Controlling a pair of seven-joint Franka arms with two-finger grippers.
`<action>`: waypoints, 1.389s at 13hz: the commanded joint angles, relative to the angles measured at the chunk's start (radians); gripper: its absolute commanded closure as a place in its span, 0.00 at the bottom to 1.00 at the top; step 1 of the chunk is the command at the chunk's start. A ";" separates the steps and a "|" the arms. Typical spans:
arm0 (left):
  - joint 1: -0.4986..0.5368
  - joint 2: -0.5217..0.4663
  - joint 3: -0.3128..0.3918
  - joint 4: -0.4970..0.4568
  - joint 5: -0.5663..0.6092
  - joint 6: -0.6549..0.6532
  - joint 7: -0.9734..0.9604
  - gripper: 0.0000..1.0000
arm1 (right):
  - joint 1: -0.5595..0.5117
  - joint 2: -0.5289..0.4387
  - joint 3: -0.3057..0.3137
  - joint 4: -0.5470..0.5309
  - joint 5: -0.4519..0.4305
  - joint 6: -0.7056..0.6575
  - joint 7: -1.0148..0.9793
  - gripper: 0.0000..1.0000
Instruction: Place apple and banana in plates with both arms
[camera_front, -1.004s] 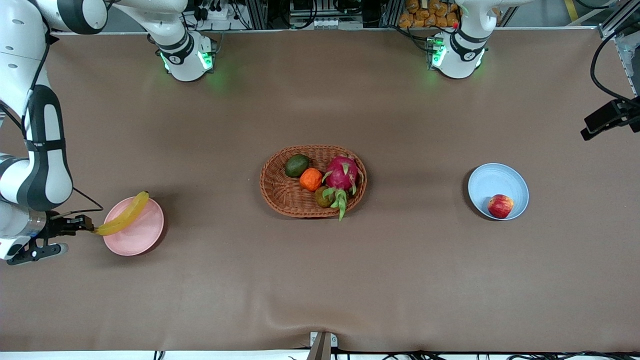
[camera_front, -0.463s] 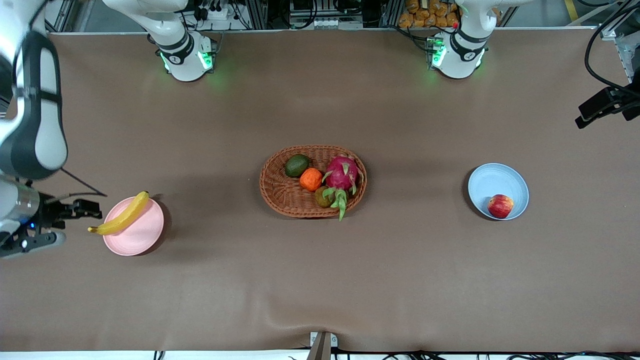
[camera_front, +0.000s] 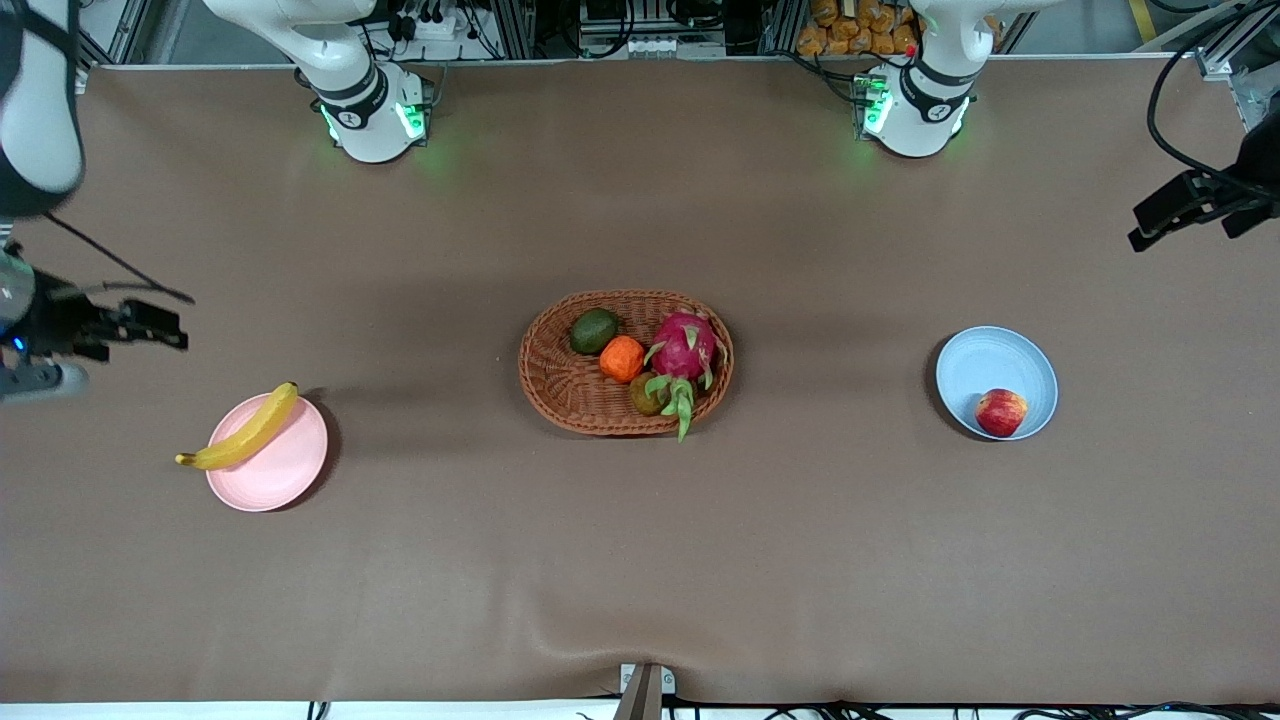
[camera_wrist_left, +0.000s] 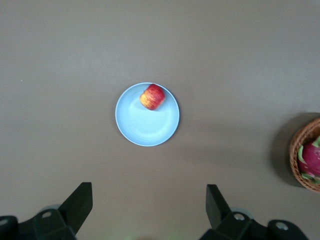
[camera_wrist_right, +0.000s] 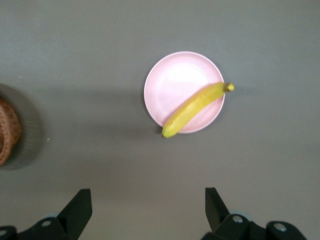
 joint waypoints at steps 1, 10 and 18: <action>0.008 -0.060 -0.012 -0.045 -0.049 -0.016 -0.059 0.00 | -0.047 -0.119 0.039 -0.064 -0.018 -0.017 0.046 0.00; -0.022 -0.045 -0.079 -0.030 0.031 -0.044 -0.064 0.00 | -0.042 -0.129 0.011 0.083 -0.019 -0.207 0.075 0.00; 0.036 -0.007 -0.065 0.033 0.007 -0.041 0.015 0.00 | -0.039 -0.135 0.014 0.083 -0.016 -0.198 0.164 0.00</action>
